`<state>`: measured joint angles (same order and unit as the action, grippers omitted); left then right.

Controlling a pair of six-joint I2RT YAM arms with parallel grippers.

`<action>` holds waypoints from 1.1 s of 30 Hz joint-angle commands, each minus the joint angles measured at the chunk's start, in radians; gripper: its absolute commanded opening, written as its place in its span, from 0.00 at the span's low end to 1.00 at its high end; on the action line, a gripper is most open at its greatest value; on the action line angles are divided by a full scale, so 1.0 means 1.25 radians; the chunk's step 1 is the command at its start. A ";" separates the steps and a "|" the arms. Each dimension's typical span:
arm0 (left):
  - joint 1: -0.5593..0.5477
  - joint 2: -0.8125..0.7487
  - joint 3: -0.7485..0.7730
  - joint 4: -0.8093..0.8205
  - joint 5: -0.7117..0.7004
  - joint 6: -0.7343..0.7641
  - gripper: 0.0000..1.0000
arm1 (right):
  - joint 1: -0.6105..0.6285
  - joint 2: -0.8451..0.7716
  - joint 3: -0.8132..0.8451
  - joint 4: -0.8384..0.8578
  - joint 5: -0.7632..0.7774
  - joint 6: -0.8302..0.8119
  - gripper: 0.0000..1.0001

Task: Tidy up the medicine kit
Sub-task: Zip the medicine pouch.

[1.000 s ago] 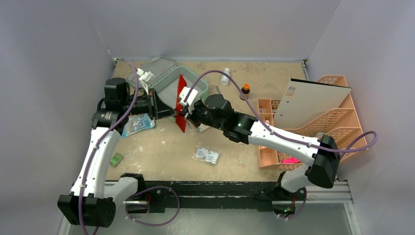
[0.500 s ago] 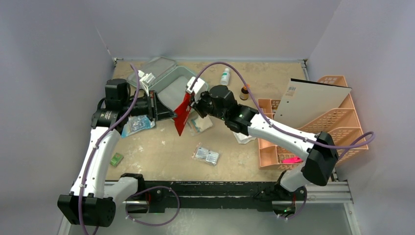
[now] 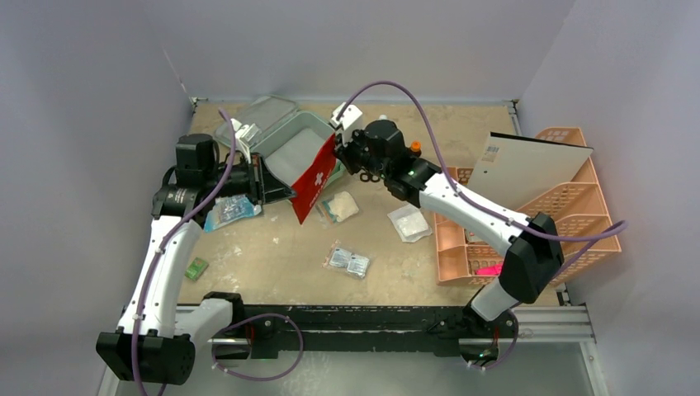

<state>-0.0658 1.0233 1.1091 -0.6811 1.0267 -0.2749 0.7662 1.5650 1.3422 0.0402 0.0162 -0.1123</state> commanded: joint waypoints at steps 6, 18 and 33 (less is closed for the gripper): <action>-0.001 -0.025 0.020 -0.083 -0.060 0.076 0.00 | -0.059 0.020 0.060 0.022 0.032 0.022 0.00; 0.000 -0.032 0.009 0.034 -0.083 -0.012 0.00 | -0.072 -0.004 0.047 -0.028 -0.090 0.070 0.16; -0.001 0.120 0.080 0.187 -0.160 -0.062 0.00 | -0.072 -0.215 -0.070 -0.108 -0.176 0.313 0.84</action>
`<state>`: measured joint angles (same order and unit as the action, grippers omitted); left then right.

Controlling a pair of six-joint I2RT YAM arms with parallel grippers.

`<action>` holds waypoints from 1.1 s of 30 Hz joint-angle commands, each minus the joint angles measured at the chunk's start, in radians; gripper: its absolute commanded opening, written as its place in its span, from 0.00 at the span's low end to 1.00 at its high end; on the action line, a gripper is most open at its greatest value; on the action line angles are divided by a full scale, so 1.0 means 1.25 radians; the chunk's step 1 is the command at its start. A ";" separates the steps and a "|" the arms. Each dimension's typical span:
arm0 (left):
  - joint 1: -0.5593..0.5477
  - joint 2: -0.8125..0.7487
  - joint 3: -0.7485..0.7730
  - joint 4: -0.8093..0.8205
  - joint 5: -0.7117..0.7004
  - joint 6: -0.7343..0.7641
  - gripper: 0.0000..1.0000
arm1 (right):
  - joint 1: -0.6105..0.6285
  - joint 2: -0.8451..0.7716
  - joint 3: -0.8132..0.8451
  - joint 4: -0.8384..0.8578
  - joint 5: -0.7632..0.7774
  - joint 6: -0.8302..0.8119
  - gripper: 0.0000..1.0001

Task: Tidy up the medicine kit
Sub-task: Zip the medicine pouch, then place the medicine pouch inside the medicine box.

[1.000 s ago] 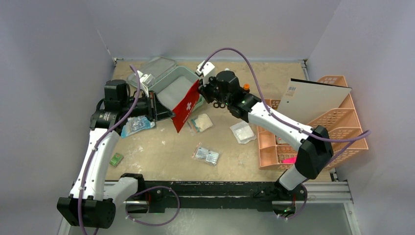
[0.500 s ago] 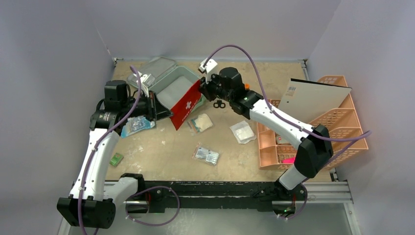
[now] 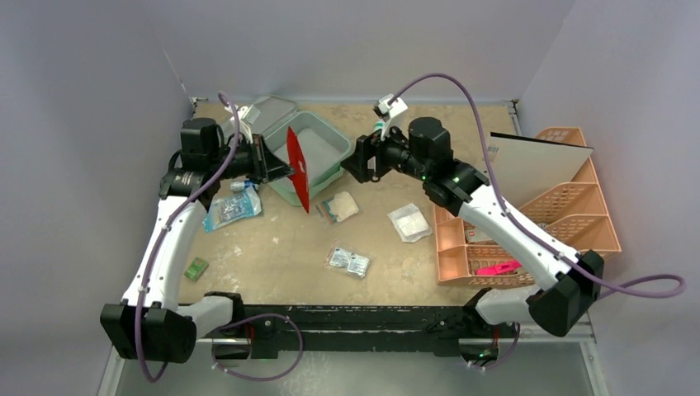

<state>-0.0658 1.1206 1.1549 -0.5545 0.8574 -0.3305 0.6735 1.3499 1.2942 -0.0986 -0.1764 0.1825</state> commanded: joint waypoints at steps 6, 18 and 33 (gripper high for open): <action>-0.001 0.167 0.125 0.108 -0.033 -0.005 0.00 | 0.002 -0.069 -0.045 -0.002 -0.054 0.110 0.99; 0.000 0.432 0.298 0.079 -0.011 0.050 0.00 | 0.002 -0.075 -0.044 -0.013 -0.037 0.103 0.99; 0.051 0.652 0.344 0.061 -0.109 0.123 0.00 | 0.002 -0.085 -0.037 -0.045 -0.019 0.086 0.99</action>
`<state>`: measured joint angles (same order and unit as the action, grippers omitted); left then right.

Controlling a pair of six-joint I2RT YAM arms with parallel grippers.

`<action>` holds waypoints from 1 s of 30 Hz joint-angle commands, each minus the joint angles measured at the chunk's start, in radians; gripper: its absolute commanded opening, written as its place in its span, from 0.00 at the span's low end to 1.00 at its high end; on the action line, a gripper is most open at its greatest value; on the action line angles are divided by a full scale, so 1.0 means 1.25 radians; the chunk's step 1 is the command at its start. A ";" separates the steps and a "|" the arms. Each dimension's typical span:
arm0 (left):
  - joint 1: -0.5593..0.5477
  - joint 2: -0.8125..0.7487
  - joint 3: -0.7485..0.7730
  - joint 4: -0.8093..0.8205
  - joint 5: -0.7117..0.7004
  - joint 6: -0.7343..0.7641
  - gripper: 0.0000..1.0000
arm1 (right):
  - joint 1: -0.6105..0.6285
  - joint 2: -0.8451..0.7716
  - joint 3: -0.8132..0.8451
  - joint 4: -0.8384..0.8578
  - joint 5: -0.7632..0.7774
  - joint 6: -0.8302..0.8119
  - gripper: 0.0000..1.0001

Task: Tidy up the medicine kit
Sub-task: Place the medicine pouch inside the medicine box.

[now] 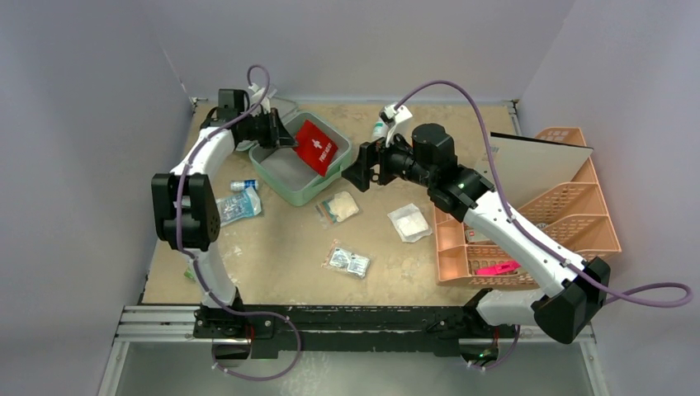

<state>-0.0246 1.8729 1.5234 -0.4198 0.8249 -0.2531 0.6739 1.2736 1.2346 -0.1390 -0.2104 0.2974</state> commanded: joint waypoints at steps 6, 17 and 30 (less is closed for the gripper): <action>0.018 0.119 0.137 -0.175 -0.202 0.139 0.00 | 0.002 -0.025 0.011 -0.008 0.006 -0.013 0.99; 0.018 0.154 0.153 -0.135 -0.335 0.167 0.00 | 0.001 -0.026 0.012 -0.014 0.007 -0.017 0.99; 0.018 0.172 0.148 -0.064 -0.409 0.152 0.01 | 0.002 -0.023 0.018 -0.018 0.017 -0.018 0.99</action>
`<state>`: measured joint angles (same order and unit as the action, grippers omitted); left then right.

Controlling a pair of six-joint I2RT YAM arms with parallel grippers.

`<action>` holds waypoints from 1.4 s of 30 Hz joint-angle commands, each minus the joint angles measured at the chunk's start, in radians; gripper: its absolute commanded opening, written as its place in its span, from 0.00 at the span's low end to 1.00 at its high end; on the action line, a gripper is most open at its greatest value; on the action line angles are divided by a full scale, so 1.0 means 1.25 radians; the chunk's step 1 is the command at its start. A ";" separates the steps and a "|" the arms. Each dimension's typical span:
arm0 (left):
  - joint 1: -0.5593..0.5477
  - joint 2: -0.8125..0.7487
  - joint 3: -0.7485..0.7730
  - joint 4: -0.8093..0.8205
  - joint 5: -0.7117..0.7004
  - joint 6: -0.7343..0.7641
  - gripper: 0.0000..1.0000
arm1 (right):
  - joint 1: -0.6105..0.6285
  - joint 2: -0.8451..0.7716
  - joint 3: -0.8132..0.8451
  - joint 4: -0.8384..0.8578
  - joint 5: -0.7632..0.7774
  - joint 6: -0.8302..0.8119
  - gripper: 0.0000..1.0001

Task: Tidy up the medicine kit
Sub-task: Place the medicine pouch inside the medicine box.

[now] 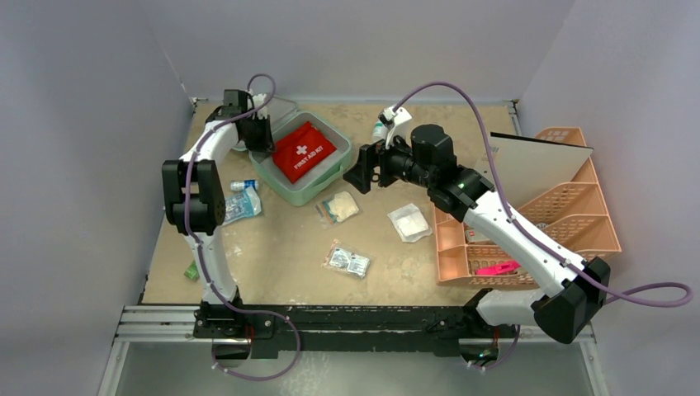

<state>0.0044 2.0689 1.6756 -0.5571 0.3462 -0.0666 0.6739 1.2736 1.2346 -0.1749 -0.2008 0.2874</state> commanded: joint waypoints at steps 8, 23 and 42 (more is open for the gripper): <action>-0.005 -0.014 0.039 0.011 -0.013 -0.012 0.27 | 0.002 -0.038 0.018 -0.011 0.039 -0.004 0.99; -0.013 -0.165 0.014 -0.056 0.026 -0.073 0.61 | 0.002 -0.029 0.011 -0.160 0.231 0.090 0.99; -0.059 -0.669 -0.448 -0.040 0.112 -0.129 0.67 | 0.002 0.185 -0.078 0.045 0.184 0.148 0.44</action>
<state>-0.0696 1.3445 1.2285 -0.6426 0.4461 -0.2218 0.6739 1.4464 1.1305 -0.2165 0.0311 0.4488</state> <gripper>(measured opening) 0.664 0.484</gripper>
